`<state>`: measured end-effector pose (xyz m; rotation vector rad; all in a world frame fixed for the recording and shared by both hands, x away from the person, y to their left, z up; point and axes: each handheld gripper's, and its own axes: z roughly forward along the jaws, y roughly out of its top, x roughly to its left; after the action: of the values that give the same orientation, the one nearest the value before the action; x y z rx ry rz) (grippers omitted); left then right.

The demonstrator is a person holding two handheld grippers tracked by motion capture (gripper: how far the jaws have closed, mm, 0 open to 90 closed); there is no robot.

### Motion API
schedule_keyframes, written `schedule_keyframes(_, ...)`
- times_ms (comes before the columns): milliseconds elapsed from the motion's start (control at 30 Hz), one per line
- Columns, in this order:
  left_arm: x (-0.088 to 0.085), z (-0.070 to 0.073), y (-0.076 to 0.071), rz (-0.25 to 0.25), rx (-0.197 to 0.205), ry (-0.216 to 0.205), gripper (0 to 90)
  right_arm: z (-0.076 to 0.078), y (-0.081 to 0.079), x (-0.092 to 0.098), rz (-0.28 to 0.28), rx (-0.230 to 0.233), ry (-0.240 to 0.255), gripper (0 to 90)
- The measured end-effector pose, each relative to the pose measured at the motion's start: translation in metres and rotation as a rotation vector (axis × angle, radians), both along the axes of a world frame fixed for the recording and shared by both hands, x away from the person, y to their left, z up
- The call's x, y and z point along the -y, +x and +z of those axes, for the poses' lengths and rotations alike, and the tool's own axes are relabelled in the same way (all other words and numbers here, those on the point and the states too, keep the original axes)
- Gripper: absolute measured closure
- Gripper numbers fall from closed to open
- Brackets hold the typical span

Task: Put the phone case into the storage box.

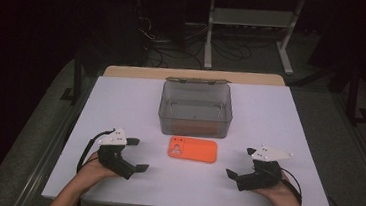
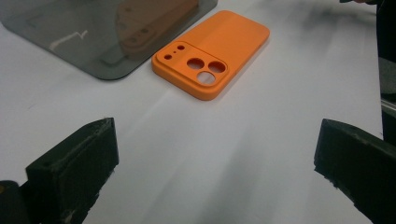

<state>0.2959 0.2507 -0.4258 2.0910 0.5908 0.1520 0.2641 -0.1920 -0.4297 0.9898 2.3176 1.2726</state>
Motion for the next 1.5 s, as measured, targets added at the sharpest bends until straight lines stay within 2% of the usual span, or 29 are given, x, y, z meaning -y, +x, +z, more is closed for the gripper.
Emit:
schedule_keyframes(233,-0.001,0.0,-0.001,0.003,0.003,-0.001,0.0,0.001,0.0,-0.001,0.006,-0.008,0.002,0.0)
schedule_keyframes(667,-0.001,0.0,-0.003,-0.002,0.008,-0.001,0.0,0.006,0.008,-0.007,0.01,-0.034,-0.025,0.1)
schedule_keyframes(967,-0.001,-0.001,-0.002,-0.002,0.007,-0.002,0.0,0.01,0.018,-0.015,0.004,-0.065,-0.05,6.7)
schedule_keyframes(1133,-0.001,-0.001,-0.003,-0.001,0.009,0.006,0.0,0.012,0.027,-0.021,0.017,-0.089,-0.072,21.8)
schedule_keyframes(1233,-0.002,-0.002,-0.003,0.001,0.006,0.003,0.0,0.012,0.03,-0.022,0.01,-0.096,-0.081,27.0)
schedule_keyframes(1267,-0.002,-0.002,-0.003,0.002,0.005,0.003,0.0,0.012,0.033,-0.024,0.013,-0.099,-0.095,34.7)
schedule_keyframes(1300,-0.002,-0.002,-0.003,0.002,0.005,0.003,0.0,0.012,0.033,-0.024,0.013,-0.099,-0.095,34.7)
schedule_keyframes(1367,-0.002,-0.002,-0.002,0.003,0.004,0.001,0.0,0.013,0.038,-0.026,0.015,-0.105,-0.099,44.3)
schedule_keyframes(1433,-0.002,-0.002,-0.002,0.003,0.004,0.001,0.0,0.014,0.04,-0.026,0.011,-0.107,-0.103,47.1)
schedule_keyframes(1500,-0.002,-0.002,-0.003,0.002,0.004,0.002,0.0,0.013,0.045,-0.028,0.009,-0.118,-0.108,56.6)
